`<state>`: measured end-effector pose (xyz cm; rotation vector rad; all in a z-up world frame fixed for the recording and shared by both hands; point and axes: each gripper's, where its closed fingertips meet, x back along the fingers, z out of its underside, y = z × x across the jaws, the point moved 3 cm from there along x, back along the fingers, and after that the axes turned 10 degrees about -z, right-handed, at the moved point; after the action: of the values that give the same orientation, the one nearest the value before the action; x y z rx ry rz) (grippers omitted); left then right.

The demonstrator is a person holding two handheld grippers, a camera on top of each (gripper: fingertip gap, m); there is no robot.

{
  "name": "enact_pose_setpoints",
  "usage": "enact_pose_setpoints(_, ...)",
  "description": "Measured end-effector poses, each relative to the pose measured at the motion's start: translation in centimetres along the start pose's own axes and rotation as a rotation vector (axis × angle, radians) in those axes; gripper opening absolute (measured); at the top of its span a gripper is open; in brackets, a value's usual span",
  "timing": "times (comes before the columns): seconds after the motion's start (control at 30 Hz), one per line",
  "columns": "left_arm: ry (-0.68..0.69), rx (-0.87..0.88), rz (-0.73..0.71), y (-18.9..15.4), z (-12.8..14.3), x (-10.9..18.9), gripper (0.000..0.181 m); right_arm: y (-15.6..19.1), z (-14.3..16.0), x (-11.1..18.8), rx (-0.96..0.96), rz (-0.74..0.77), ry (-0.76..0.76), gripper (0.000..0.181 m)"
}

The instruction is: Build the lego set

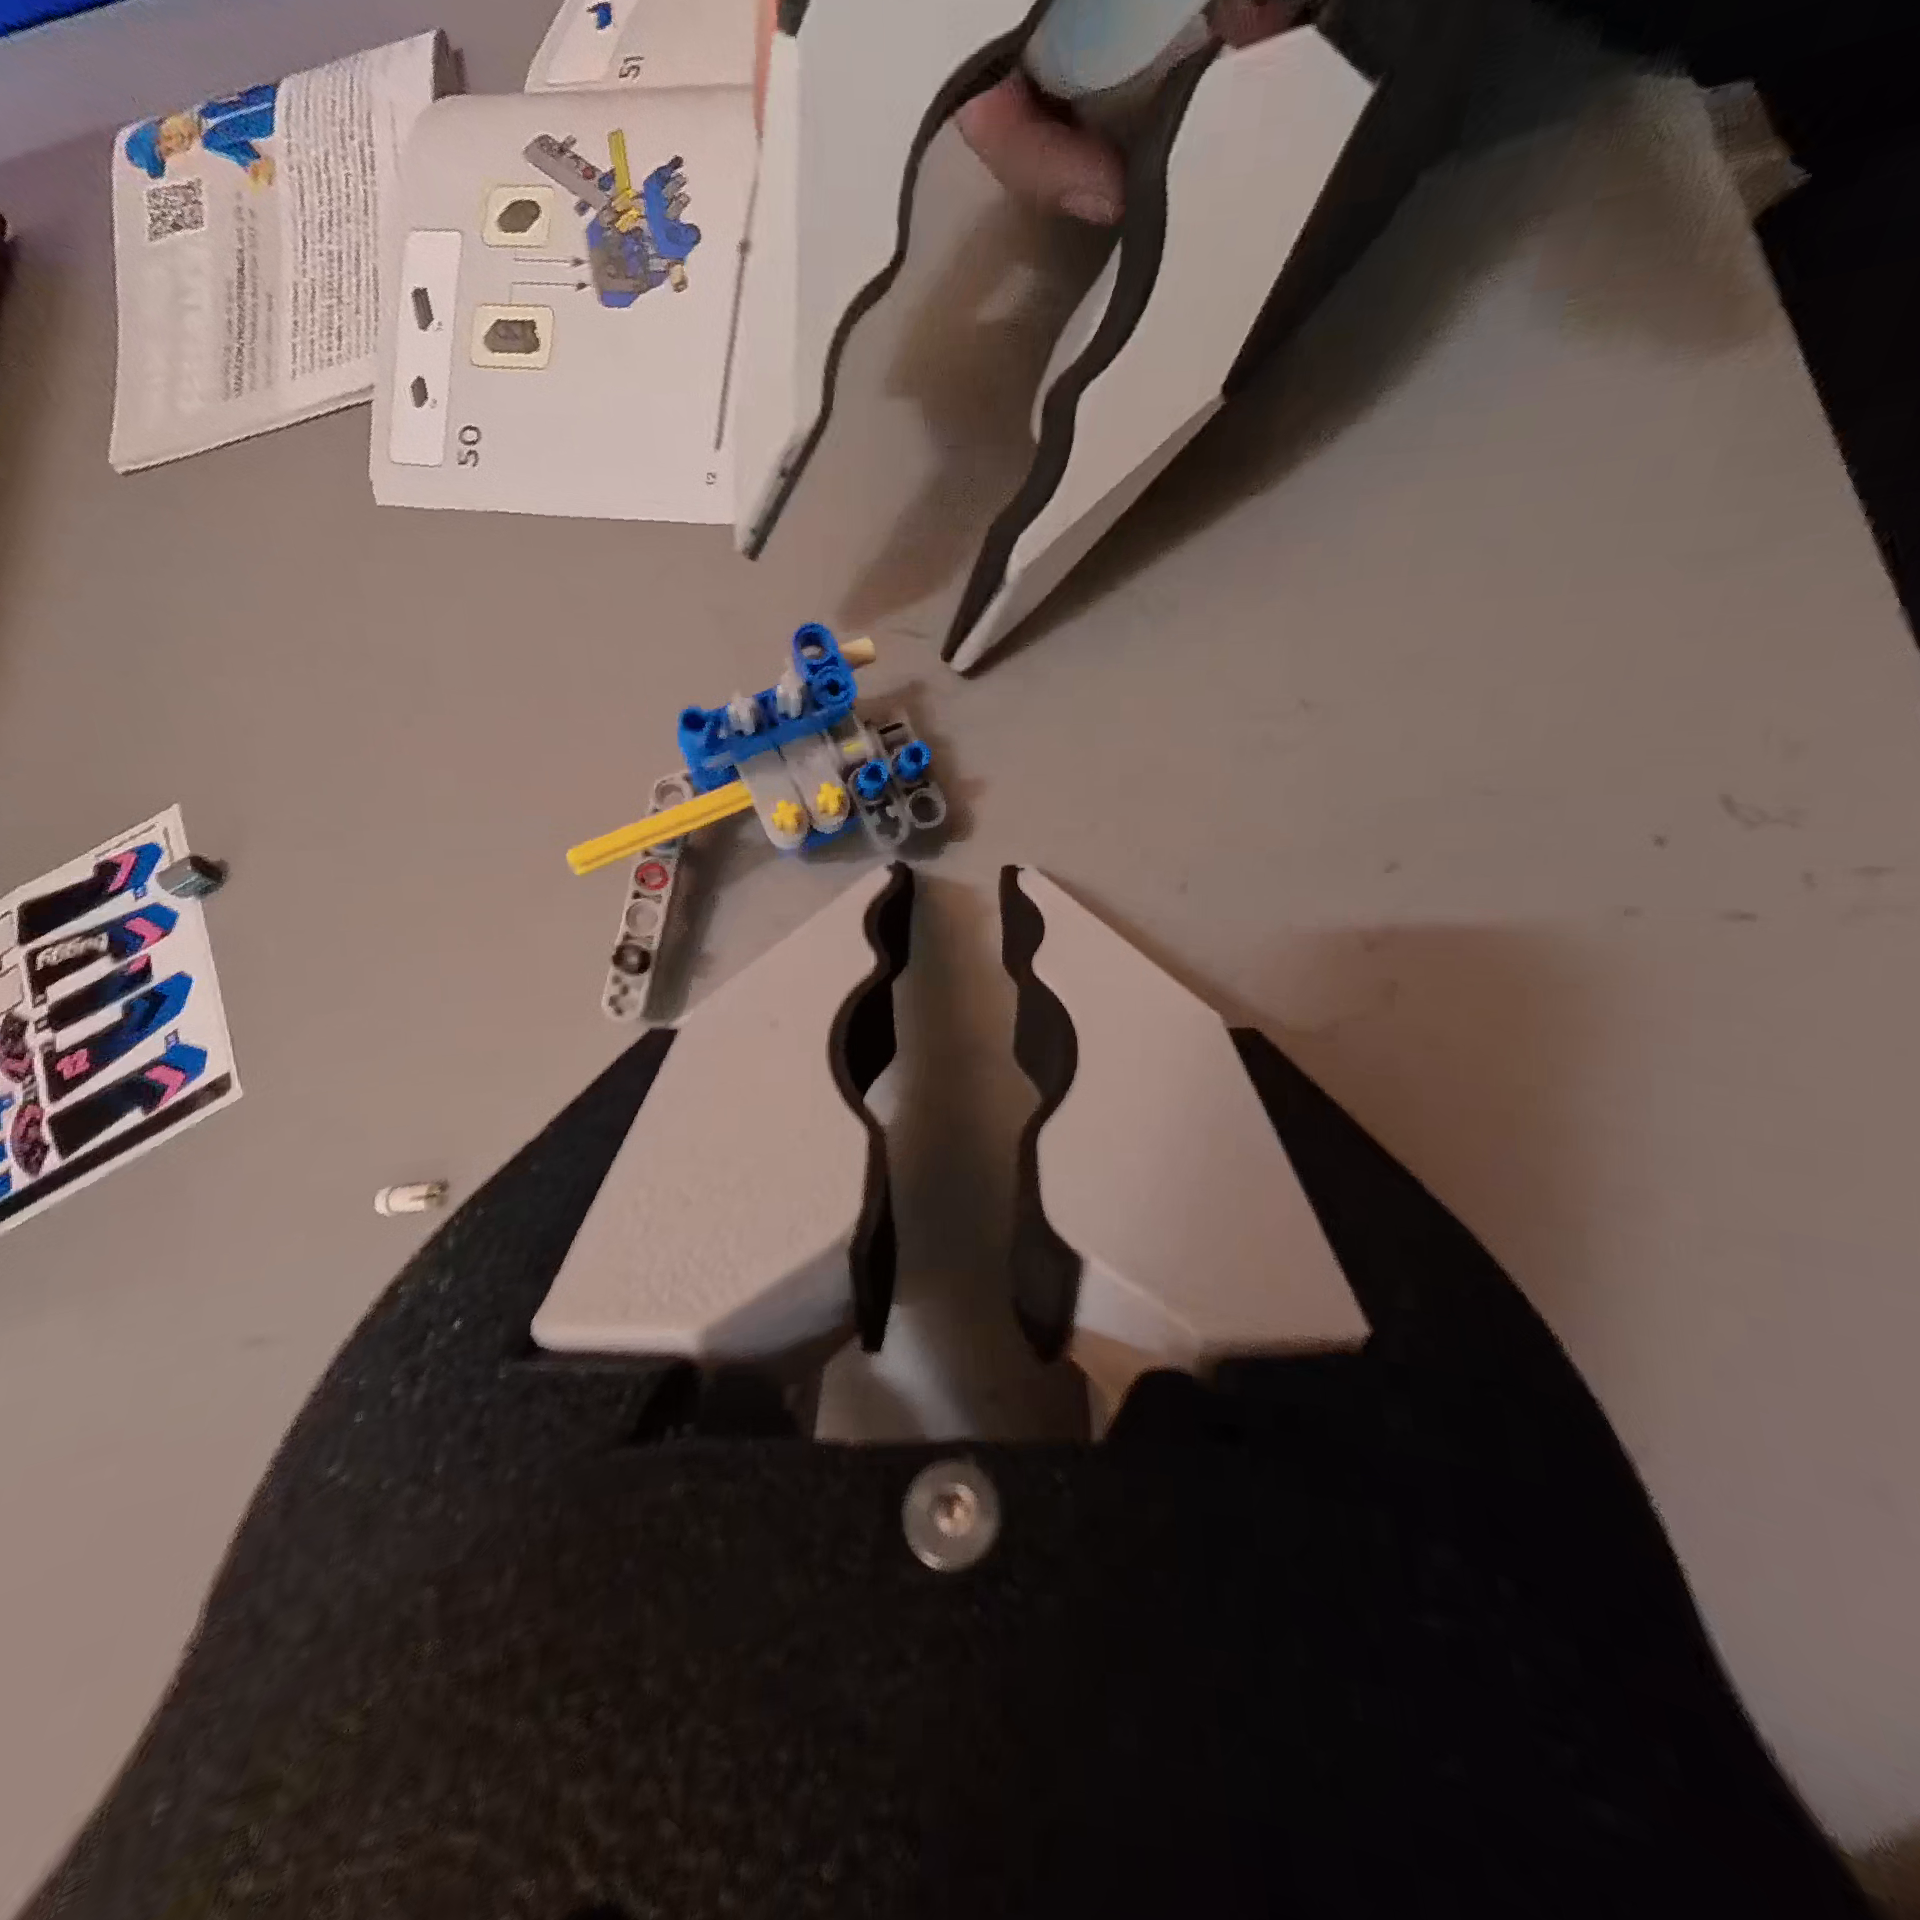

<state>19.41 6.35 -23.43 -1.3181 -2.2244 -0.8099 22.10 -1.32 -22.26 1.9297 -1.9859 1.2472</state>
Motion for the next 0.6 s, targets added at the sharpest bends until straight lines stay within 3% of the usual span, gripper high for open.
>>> enact_pose_setpoints(0.17, 0.022, 0.052, -0.018, 0.1, -0.5, -0.7, 0.01, 0.5, -1.0, -0.8, -0.062, -0.132, -0.077, 0.039)
enact_pose_setpoints(0.33, 0.023, 0.019, -0.054, 0.2, -0.6, -0.9, 0.002, 1.3, -1.5, -0.8, -0.158, -0.148, -0.006, 0.049)
enact_pose_setpoints(0.47, 0.035, 0.031, -0.131, 1.4, 0.0, -0.7, 0.006, 2.5, -1.1, 0.3, -0.103, -0.253, 0.118, 0.035)
enact_pose_setpoints(0.6, 0.034, 0.019, -0.136, 1.5, 0.2, -0.6, 0.004, 1.2, 0.2, 1.6, -0.115, -0.297, 0.188, 0.037)
